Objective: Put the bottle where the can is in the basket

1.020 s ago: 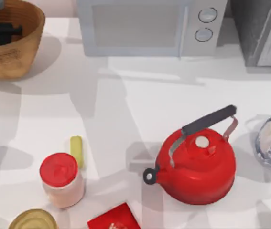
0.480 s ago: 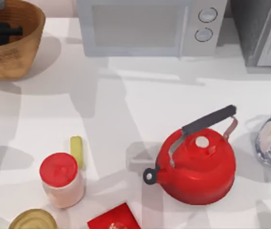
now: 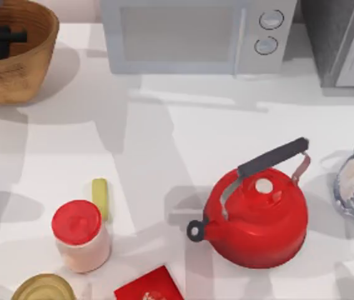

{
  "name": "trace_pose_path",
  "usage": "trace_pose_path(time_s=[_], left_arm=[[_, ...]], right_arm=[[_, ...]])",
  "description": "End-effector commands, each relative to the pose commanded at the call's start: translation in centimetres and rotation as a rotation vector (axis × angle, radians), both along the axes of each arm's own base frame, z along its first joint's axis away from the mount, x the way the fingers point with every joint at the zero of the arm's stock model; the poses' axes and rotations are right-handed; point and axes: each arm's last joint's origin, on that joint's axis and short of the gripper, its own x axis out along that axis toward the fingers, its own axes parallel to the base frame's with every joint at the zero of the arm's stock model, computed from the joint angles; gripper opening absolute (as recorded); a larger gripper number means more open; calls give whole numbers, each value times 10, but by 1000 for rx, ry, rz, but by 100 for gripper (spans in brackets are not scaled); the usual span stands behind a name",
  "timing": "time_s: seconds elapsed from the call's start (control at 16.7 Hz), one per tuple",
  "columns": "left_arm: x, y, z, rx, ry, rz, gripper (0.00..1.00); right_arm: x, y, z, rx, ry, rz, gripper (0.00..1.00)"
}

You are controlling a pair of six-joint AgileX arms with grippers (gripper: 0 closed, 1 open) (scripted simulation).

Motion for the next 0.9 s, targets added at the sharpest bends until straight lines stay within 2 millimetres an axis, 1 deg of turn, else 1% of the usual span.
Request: trace_pose_path(time_s=[0.12,0.24,0.36,0.42,0.54,0.66,0.78,0.9], left_arm=[[-11,-1,21,12,-48,19,0],[-29,-5,50,25,-115,37,0],[-58,-11,86,37,-205,49,0],[-77,-15,104,42,-257,54,0],[-123,-24,137,51,-371,59,0],[-177,-33,160,55,-494,62,0],[-235,-41,169,56,-619,62,0],[-291,-47,164,53,-741,61,0]], right_arm=[[0,0,0,0,0,0,100],[0,0,0,0,0,0,100],[0,0,0,0,0,0,100],[0,0,0,0,0,0,100],[0,0,0,0,0,0,100],[0,0,0,0,0,0,100],[0,0,0,0,0,0,100],[0,0,0,0,0,0,100]])
